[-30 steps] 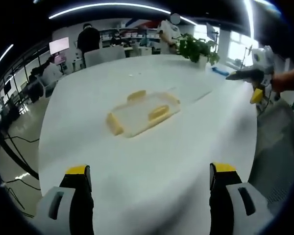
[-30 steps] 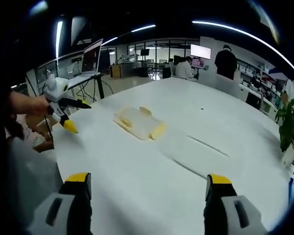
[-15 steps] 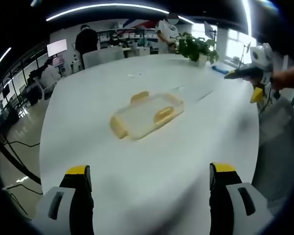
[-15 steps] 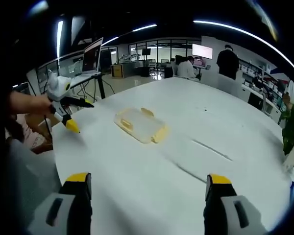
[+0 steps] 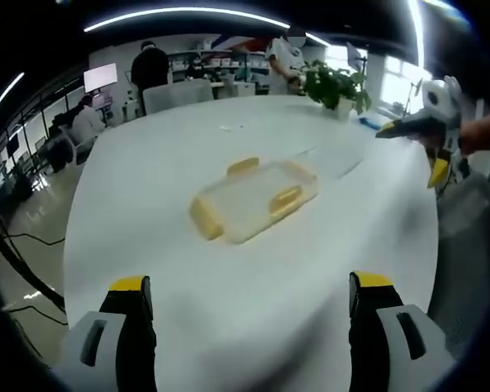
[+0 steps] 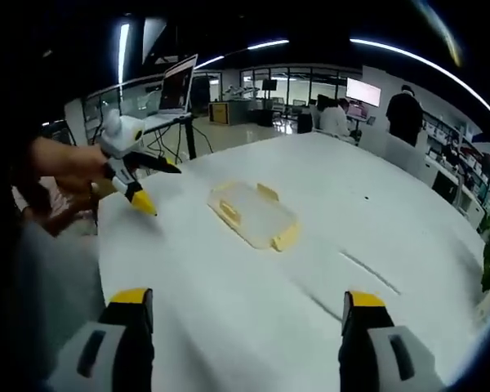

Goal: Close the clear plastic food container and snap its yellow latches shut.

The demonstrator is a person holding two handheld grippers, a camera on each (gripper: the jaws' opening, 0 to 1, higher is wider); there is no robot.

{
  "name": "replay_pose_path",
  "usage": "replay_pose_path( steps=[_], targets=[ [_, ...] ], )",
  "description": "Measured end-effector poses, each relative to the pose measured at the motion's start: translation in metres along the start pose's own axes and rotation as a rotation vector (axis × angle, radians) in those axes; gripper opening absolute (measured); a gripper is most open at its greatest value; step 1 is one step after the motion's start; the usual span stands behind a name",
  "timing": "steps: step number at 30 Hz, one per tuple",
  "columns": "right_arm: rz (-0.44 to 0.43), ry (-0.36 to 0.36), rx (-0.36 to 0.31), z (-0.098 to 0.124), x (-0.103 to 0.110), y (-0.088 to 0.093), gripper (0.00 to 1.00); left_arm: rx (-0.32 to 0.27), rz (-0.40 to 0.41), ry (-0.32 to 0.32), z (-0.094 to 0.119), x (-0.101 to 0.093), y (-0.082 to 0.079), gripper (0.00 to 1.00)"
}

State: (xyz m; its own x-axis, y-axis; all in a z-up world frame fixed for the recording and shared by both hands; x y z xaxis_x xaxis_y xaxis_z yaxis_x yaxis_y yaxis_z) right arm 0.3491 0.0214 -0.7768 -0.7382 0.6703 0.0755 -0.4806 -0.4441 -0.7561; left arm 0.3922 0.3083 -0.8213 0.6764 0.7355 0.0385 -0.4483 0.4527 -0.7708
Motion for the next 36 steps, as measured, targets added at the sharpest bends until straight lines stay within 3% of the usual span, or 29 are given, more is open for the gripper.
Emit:
replay_pose_path(
  steps=[3, 6, 10, 13, 21, 30, 36],
  targets=[
    [0.025, -0.008, 0.010, -0.006, -0.004, -0.003, 0.98, -0.003, 0.048, 0.008, -0.004, 0.003, -0.002, 0.99],
    [0.045, -0.007, -0.005, -0.010, -0.010, -0.011, 0.98, 0.007, -0.048, -0.005, -0.007, 0.008, -0.006, 0.99],
    [0.091, -0.021, -0.016, -0.016, -0.012, -0.022, 1.00, -0.008, 0.023, 0.015, -0.012, 0.011, -0.009, 0.99],
    [0.109, -0.040, -0.008, -0.020, -0.013, -0.026, 1.00, 0.010, -0.033, 0.016, -0.015, 0.012, -0.007, 0.99],
    [0.157, -0.072, -0.006, -0.032, -0.018, -0.037, 1.00, 0.024, -0.051, 0.028, -0.022, 0.020, -0.005, 0.99],
    [0.238, -0.110, 0.013, -0.046, -0.025, -0.050, 1.00, 0.031, -0.100, 0.057, -0.026, 0.031, -0.013, 0.99],
    [0.295, -0.157, 0.066, -0.059, -0.032, -0.052, 1.00, 0.050, -0.175, 0.080, -0.033, 0.039, -0.018, 0.99]
  ],
)
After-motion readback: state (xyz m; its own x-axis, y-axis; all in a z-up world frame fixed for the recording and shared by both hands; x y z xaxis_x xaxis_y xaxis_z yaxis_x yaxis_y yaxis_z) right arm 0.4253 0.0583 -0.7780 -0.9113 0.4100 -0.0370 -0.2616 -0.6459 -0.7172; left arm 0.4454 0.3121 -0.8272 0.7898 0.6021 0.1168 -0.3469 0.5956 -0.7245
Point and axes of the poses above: the point that each gripper's makers call its tool centre point, and the gripper's own axes: z roughly backward along the fingers, x roughly to its left, y roughly out of its underside, the point moved 4 cm from there along z, roughly backward along the fingers, and after that the axes turned 6 degrees about -z, right-handed, at the moved point
